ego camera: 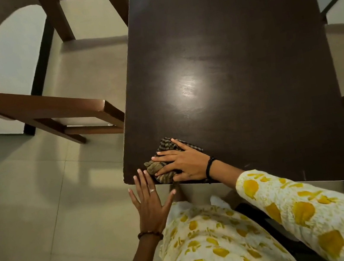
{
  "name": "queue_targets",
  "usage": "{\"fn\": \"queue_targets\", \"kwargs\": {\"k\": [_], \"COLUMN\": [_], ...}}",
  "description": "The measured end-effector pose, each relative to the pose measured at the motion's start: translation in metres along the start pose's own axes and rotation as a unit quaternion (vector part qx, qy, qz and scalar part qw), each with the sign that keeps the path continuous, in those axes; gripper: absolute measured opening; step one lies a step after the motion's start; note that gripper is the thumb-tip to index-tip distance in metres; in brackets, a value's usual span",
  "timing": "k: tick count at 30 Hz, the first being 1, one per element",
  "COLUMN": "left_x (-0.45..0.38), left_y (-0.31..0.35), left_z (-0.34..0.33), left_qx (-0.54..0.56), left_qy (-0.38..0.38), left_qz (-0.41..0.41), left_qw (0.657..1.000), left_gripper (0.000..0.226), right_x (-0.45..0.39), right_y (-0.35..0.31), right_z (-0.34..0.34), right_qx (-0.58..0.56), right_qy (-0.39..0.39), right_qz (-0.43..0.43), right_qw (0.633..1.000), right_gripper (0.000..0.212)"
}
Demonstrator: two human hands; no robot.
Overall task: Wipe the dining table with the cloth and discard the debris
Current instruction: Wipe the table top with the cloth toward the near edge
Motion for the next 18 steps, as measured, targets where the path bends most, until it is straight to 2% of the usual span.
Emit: {"fn": "queue_targets", "kwargs": {"k": [6, 12, 15, 18], "left_x": [0.014, 0.016, 0.020, 0.023], "left_y": [0.064, 0.150, 0.178, 0.186], "left_z": [-0.032, -0.066, -0.085, -0.097], "left_qx": [-0.054, -0.106, -0.120, -0.134], "left_qy": [-0.041, -0.069, -0.085, -0.099], "left_qz": [-0.107, -0.264, -0.304, -0.304], "left_qw": [0.992, 0.956, 0.941, 0.938], "left_gripper": [0.086, 0.081, 0.079, 0.078], "right_x": [0.099, 0.210, 0.266, 0.319], "right_y": [0.032, 0.064, 0.077, 0.090], "right_z": [-0.003, -0.005, -0.005, -0.010], "right_qx": [-0.023, -0.030, -0.045, -0.044], "right_qy": [0.016, 0.051, 0.078, 0.096], "right_qz": [-0.052, -0.120, -0.169, -0.227], "right_qw": [0.998, 0.991, 0.982, 0.968], "right_gripper": [0.055, 0.051, 0.047, 0.049]}}
Point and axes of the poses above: each hand's wrist, its own x-axis away from the middle knuckle, its own z-axis out of the back of the hand, y = z × x, the point moved 5 cm from there along -x, towards the middle knuckle, and after that the axes turned 1 degree about -y, right-handed, at the moved point
